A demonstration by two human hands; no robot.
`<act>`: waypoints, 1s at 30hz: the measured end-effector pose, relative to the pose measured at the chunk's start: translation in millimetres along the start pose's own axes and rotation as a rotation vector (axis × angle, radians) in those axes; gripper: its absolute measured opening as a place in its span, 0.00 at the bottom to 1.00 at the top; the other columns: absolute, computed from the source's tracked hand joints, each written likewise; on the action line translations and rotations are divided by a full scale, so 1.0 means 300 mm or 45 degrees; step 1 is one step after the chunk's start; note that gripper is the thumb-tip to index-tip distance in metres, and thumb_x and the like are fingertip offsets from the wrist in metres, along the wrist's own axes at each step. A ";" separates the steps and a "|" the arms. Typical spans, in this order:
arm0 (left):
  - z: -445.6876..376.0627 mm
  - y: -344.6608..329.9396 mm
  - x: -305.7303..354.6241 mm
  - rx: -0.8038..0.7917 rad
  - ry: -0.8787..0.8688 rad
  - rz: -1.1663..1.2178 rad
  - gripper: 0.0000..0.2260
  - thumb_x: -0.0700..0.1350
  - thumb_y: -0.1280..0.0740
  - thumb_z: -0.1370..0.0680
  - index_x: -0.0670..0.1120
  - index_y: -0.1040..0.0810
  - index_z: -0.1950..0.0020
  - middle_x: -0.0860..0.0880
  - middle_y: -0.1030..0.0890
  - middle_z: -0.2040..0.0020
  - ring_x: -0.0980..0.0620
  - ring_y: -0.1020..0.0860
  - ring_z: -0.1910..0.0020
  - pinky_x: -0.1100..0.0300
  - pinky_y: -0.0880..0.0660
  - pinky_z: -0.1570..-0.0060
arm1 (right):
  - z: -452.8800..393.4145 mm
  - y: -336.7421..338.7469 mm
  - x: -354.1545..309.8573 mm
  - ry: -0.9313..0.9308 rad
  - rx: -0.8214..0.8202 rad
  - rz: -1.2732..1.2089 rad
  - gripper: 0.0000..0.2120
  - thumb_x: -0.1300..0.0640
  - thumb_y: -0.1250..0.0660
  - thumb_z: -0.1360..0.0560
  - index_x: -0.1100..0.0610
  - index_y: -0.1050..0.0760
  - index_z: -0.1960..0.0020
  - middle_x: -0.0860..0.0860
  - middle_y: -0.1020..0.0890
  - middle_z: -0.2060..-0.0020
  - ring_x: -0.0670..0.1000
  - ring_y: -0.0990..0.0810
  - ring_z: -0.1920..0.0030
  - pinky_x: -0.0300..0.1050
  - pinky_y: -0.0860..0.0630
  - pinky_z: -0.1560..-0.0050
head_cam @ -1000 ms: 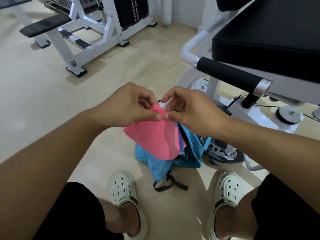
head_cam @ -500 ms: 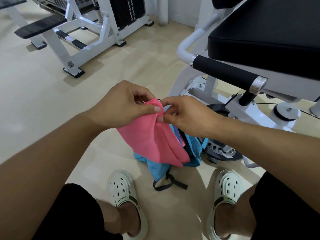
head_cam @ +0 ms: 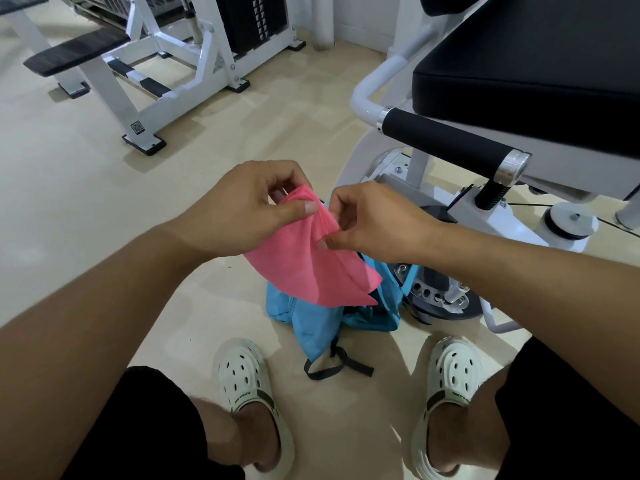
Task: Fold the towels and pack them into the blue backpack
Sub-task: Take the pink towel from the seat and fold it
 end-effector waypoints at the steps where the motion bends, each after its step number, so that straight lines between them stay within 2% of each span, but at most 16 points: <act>1: 0.000 0.004 -0.003 0.013 0.004 0.001 0.03 0.46 0.28 0.22 0.52 0.20 0.55 0.61 0.17 0.58 0.60 0.21 0.58 0.73 0.29 0.59 | -0.001 -0.003 0.004 -0.008 -0.021 0.003 0.13 0.50 0.19 0.32 0.52 0.22 0.58 0.47 0.15 0.64 0.46 0.17 0.63 0.49 0.19 0.57; 4: 0.000 0.019 -0.009 0.068 0.028 -0.004 0.03 0.46 0.29 0.21 0.50 0.21 0.55 0.55 0.17 0.57 0.57 0.21 0.57 0.69 0.27 0.56 | -0.003 -0.014 0.017 -0.016 -0.091 0.031 0.10 0.49 0.19 0.32 0.51 0.17 0.56 0.45 0.15 0.65 0.42 0.17 0.65 0.38 0.22 0.62; 5: -0.001 0.027 -0.015 0.100 0.048 0.001 0.04 0.45 0.29 0.21 0.49 0.22 0.55 0.54 0.17 0.58 0.58 0.21 0.58 0.70 0.28 0.57 | -0.006 -0.020 0.024 -0.012 -0.109 0.062 0.09 0.48 0.20 0.31 0.50 0.16 0.55 0.44 0.14 0.65 0.42 0.17 0.65 0.37 0.23 0.63; 7: 0.000 0.050 -0.030 0.186 0.118 0.046 0.05 0.46 0.30 0.21 0.48 0.24 0.55 0.54 0.19 0.60 0.61 0.24 0.62 0.71 0.30 0.58 | -0.013 -0.034 0.047 -0.010 -0.143 0.137 0.07 0.49 0.21 0.30 0.50 0.14 0.54 0.45 0.14 0.64 0.43 0.17 0.64 0.39 0.23 0.62; 9: -0.001 0.079 -0.057 0.290 0.199 0.113 0.07 0.47 0.31 0.20 0.47 0.24 0.55 0.53 0.21 0.61 0.58 0.25 0.62 0.63 0.30 0.57 | -0.018 -0.065 0.074 -0.020 -0.221 0.190 0.08 0.50 0.23 0.28 0.51 0.14 0.51 0.47 0.14 0.62 0.46 0.17 0.61 0.43 0.21 0.60; 11: 0.003 0.108 -0.101 0.387 0.308 0.167 0.08 0.49 0.32 0.20 0.45 0.24 0.54 0.49 0.23 0.60 0.55 0.27 0.61 0.59 0.32 0.57 | -0.021 -0.101 0.105 -0.038 -0.298 0.229 0.06 0.52 0.25 0.28 0.51 0.16 0.51 0.46 0.15 0.61 0.47 0.18 0.59 0.44 0.22 0.59; 13: 0.012 0.132 -0.157 0.463 0.424 0.262 0.08 0.49 0.32 0.21 0.48 0.25 0.58 0.51 0.24 0.60 0.55 0.28 0.60 0.59 0.32 0.57 | -0.025 -0.125 0.139 -0.077 -0.338 0.274 0.03 0.54 0.28 0.27 0.49 0.19 0.54 0.44 0.17 0.61 0.47 0.20 0.59 0.41 0.26 0.61; 15: 0.023 0.148 -0.215 0.522 0.533 0.351 0.10 0.50 0.32 0.23 0.52 0.26 0.63 0.57 0.24 0.63 0.56 0.27 0.60 0.58 0.32 0.56 | -0.026 -0.136 0.176 -0.139 -0.364 0.285 0.04 0.56 0.30 0.27 0.49 0.21 0.53 0.44 0.18 0.60 0.47 0.21 0.58 0.39 0.28 0.63; 18: 0.048 0.168 -0.303 0.584 0.700 0.386 0.11 0.49 0.33 0.25 0.52 0.27 0.66 0.58 0.26 0.67 0.55 0.29 0.62 0.56 0.34 0.58 | -0.025 -0.129 0.206 -0.182 -0.348 0.271 0.08 0.57 0.31 0.25 0.48 0.27 0.60 0.43 0.24 0.63 0.44 0.25 0.63 0.38 0.33 0.66; 21: 0.062 0.163 -0.361 0.551 0.782 0.367 0.08 0.48 0.33 0.26 0.50 0.26 0.64 0.54 0.26 0.64 0.51 0.29 0.60 0.56 0.34 0.61 | -0.033 -0.095 0.195 -0.174 -0.217 0.181 0.07 0.58 0.31 0.27 0.48 0.26 0.61 0.44 0.22 0.64 0.44 0.24 0.63 0.36 0.32 0.66; 24: 0.061 0.132 -0.383 0.403 0.806 0.193 0.06 0.46 0.33 0.23 0.45 0.22 0.57 0.50 0.23 0.59 0.52 0.27 0.59 0.58 0.32 0.64 | -0.033 -0.061 0.144 -0.126 -0.109 0.076 0.04 0.59 0.31 0.28 0.50 0.21 0.58 0.45 0.17 0.62 0.43 0.21 0.63 0.33 0.28 0.67; 28: 0.031 0.100 -0.312 0.350 0.651 0.149 0.07 0.44 0.35 0.23 0.44 0.27 0.60 0.46 0.17 0.54 0.49 0.25 0.57 0.57 0.32 0.62 | -0.013 -0.031 0.057 -0.034 -0.055 -0.081 0.09 0.62 0.30 0.29 0.49 0.16 0.55 0.42 0.15 0.61 0.41 0.18 0.60 0.34 0.23 0.62; 30: 0.005 0.061 -0.230 0.264 0.496 0.201 0.08 0.40 0.36 0.24 0.44 0.31 0.63 0.47 0.14 0.55 0.58 0.21 0.59 0.59 0.30 0.62 | 0.001 -0.028 0.011 0.037 -0.063 -0.140 0.10 0.63 0.30 0.29 0.49 0.17 0.53 0.42 0.14 0.59 0.43 0.17 0.58 0.38 0.20 0.58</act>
Point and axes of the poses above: each hand's wrist, its own z-axis away from the middle knuckle, its own y-axis out of the back of the hand, x = y × z, the point moved 9 cm from there along -z, towards the middle knuckle
